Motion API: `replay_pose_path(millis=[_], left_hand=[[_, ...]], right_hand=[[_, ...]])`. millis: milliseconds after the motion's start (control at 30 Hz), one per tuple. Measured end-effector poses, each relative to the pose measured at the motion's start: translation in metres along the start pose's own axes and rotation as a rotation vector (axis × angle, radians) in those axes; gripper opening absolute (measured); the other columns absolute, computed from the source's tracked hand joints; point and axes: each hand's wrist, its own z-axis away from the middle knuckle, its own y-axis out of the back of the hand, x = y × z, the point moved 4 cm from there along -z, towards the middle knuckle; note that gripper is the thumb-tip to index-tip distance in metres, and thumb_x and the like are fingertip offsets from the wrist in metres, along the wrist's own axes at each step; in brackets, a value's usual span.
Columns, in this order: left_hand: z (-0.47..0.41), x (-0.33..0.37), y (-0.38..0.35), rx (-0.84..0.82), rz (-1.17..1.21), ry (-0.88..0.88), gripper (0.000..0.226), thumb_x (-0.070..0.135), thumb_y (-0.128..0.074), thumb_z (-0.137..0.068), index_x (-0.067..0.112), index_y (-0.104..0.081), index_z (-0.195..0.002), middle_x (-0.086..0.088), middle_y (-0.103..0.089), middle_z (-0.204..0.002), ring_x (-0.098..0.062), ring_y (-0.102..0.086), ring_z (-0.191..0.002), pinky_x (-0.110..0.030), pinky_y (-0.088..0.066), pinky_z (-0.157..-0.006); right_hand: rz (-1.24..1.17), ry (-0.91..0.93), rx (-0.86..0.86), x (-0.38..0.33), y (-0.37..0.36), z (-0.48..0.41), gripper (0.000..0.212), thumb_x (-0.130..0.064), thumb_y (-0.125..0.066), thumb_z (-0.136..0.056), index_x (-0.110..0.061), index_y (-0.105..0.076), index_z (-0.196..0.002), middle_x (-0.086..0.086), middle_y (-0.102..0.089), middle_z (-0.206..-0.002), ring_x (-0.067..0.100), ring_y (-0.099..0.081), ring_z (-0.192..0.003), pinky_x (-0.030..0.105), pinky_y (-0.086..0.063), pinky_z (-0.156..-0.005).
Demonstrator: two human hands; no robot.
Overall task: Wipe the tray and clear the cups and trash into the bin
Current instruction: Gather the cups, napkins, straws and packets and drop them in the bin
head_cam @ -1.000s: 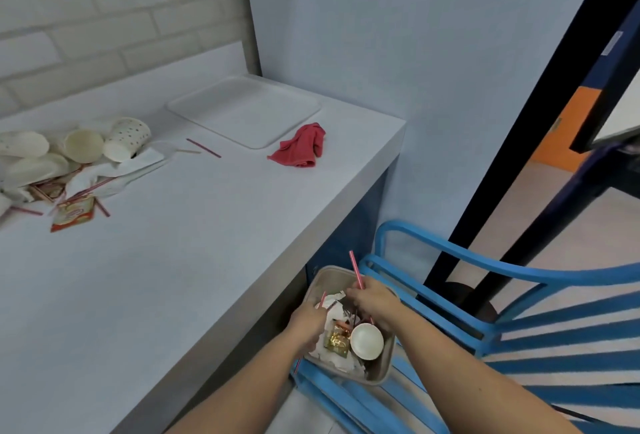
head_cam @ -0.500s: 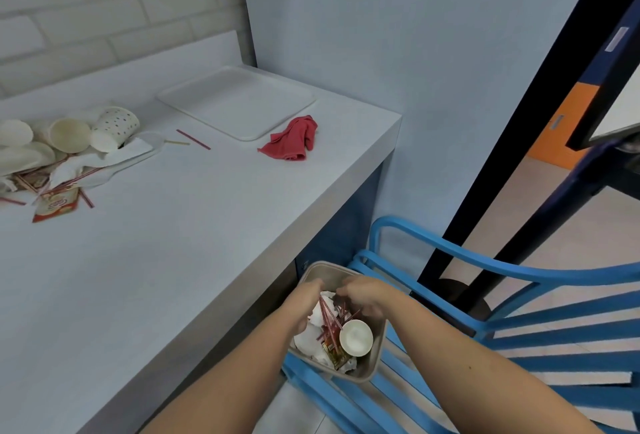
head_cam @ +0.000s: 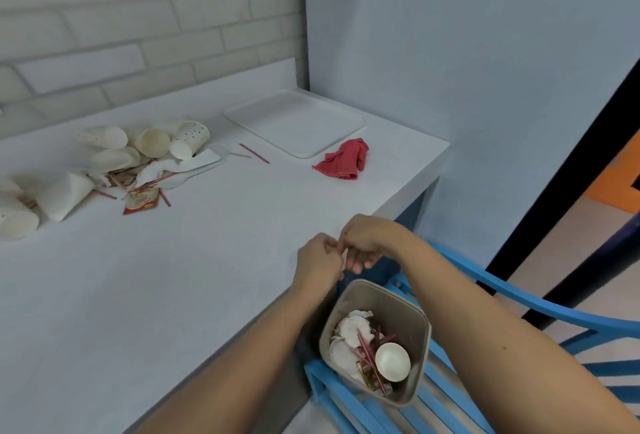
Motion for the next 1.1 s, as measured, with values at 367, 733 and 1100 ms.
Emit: replay_pose_path(millis=[367,733,1100], left_hand=[[-0.001,-0.021,0.178,0.312,0.015,-0.005,0.013,0.007,-0.05,-0.085,0.014,-0.053,-0.096,0.003,-0.05,-0.071,-0.009,-0.047,-0.06,-0.017,-0.037,-0.053],[0.001,-0.106,0.353,0.534,-0.006,0.149,0.012,0.01,-0.05,-0.088,0.011,-0.051,-0.1,-0.001,-0.052,-0.078,-0.011,-0.048,-0.063,-0.02,-0.038,-0.054],[-0.005,-0.178,0.486,0.653,-0.099,0.237,0.029,0.01,-0.052,-0.088,0.003,-0.051,-0.116,-0.012,-0.05,-0.108,-0.021,-0.048,-0.086,-0.027,-0.038,-0.072]], right_hand=[[0.243,0.242,0.007,-0.148,-0.066,0.0,0.028,-0.008,-0.046,-0.093,0.003,-0.061,-0.114,0.006,-0.059,-0.064,0.014,-0.046,-0.05,0.02,-0.032,-0.045],[0.271,0.477,0.011,-0.272,-0.162,-0.023,0.009,-0.009,-0.046,-0.089,-0.011,-0.055,-0.091,0.007,-0.058,-0.075,0.014,-0.05,-0.056,0.02,-0.04,-0.048],[0.387,0.654,0.123,-0.383,-0.256,-0.072,0.041,-0.018,-0.056,-0.089,-0.009,-0.047,-0.129,0.009,-0.051,-0.127,0.022,-0.054,-0.104,0.025,-0.041,-0.076]])
